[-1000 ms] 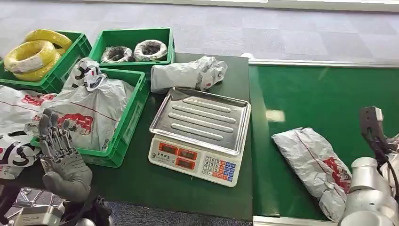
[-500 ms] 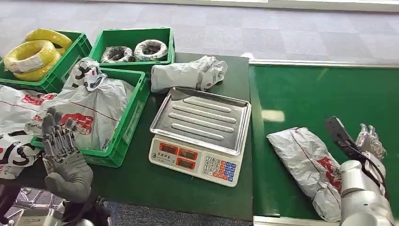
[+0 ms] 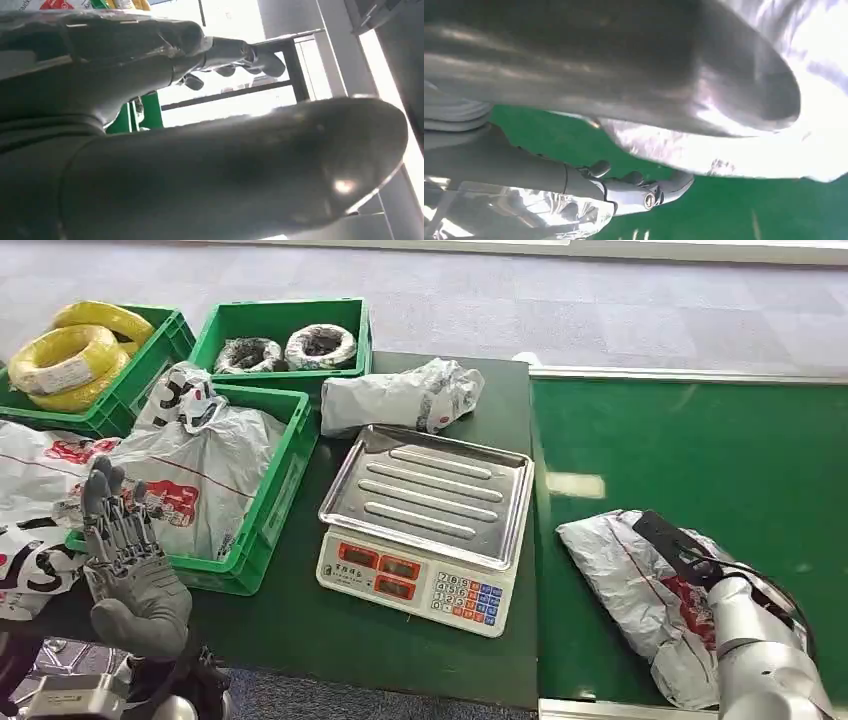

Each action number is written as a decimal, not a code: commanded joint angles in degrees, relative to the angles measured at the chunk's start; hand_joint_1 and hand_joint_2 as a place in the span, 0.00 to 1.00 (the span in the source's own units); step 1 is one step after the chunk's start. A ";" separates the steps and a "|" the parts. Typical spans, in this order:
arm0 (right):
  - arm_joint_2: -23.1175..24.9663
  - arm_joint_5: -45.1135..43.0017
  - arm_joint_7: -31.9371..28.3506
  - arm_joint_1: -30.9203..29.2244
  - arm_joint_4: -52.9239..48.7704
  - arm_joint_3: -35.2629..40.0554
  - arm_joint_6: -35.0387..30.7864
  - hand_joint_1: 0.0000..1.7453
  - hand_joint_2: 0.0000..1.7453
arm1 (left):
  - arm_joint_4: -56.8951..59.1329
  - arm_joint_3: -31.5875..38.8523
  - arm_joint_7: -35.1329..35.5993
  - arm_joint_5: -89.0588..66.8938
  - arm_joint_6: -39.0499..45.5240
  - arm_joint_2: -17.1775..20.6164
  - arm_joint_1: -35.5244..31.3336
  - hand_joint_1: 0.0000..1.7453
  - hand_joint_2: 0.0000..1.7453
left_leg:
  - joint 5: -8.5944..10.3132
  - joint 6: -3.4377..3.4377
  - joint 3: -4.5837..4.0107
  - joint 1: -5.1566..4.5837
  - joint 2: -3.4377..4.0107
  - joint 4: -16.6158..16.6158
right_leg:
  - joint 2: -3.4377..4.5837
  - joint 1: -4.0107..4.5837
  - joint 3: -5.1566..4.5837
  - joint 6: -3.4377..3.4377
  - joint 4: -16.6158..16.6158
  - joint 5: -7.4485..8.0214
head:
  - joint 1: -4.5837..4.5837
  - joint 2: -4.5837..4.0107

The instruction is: Moved the parcel from conveyor to table for the left to box.

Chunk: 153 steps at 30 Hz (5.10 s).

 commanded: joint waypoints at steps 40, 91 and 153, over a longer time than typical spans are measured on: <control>-1.49 -8.70 -20.02 -0.36 -1.50 15.49 2.76 1.00 1.00 | 2.01 -1.45 -0.02 2.70 4.93 4.11 -1.11 0.00 0.00 | 0.01 0.02 0.06 -0.03 0.01 -0.05 | 0.00 -0.02 0.03 -0.05 -0.03 0.01 | -0.02 0.00; 33.94 -17.28 0.84 -23.46 -5.76 65.56 -25.08 1.00 1.00 | 17.37 -12.94 -0.02 4.17 -5.25 -2.18 -16.15 0.00 0.00 | 0.11 -0.04 -0.01 0.03 0.29 -0.03 | 0.26 0.06 -0.19 -0.09 0.13 0.03 | 0.00 0.00; 28.44 -41.99 -14.65 25.82 -74.98 33.35 -59.89 0.00 0.00 | 80.72 -14.83 44.55 -77.87 -4.02 -6.81 -66.61 0.00 1.00 | 0.32 0.04 0.01 0.14 -0.50 -0.01 | -0.58 0.17 0.15 -0.10 -0.09 0.08 | 0.00 0.00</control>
